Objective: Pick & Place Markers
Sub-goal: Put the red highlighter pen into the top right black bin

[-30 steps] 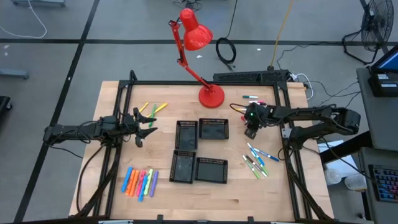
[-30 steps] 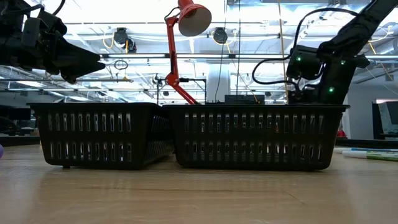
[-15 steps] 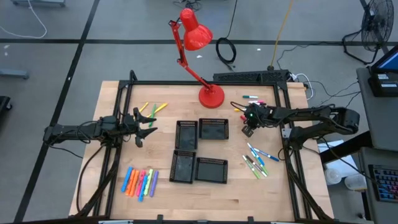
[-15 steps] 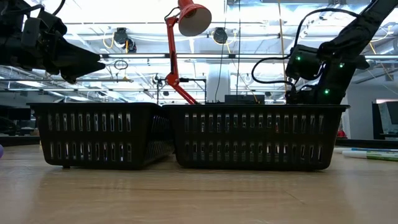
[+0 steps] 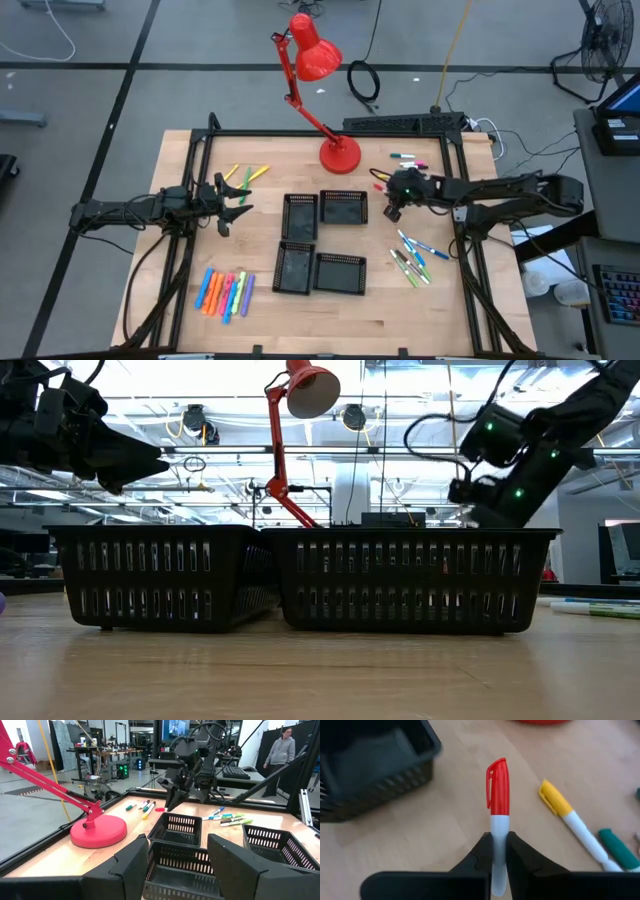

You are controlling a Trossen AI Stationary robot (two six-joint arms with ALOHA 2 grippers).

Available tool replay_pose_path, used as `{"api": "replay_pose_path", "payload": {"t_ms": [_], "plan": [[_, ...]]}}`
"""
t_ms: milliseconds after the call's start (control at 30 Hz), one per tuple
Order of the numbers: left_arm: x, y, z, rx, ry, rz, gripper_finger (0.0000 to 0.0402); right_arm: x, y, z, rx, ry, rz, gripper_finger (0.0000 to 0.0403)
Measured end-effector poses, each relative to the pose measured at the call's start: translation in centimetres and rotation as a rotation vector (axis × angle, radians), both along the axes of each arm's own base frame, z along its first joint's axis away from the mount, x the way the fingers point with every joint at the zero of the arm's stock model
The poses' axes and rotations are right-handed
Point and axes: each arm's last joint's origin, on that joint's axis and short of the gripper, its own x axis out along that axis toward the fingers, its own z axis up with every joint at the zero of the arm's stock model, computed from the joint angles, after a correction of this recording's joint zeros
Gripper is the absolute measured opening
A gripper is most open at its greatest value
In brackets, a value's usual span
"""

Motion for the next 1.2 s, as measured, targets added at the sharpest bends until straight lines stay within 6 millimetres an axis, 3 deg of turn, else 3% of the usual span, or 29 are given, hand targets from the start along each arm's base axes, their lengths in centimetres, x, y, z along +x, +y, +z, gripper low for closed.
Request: {"api": "replay_pose_path", "payload": {"t_ms": [400, 733, 967, 1200], "plan": [[0.0, 0.0, 0.0, 0.000, 0.000, 0.000, 0.0209, 1.6, 2.6, 2.4, -0.070, -0.226, 0.168, 0.0018], [0.0, 0.0, 0.0, 0.000, 0.000, 0.000, 0.0209, 3.6, 4.6, 2.8, -0.097, -0.364, 0.276, 0.0017], [0.0, 0.0, 0.0, 0.000, 0.000, 0.000, 0.0209, 6.5, 5.0, 2.7, -0.084, -0.312, 0.297, 0.0021], [0.0, 0.0, 0.0, 0.000, 0.000, 0.000, 0.0209, 9.5, 4.9, 1.0, -0.064, -0.181, 0.306, 0.0018]]}}
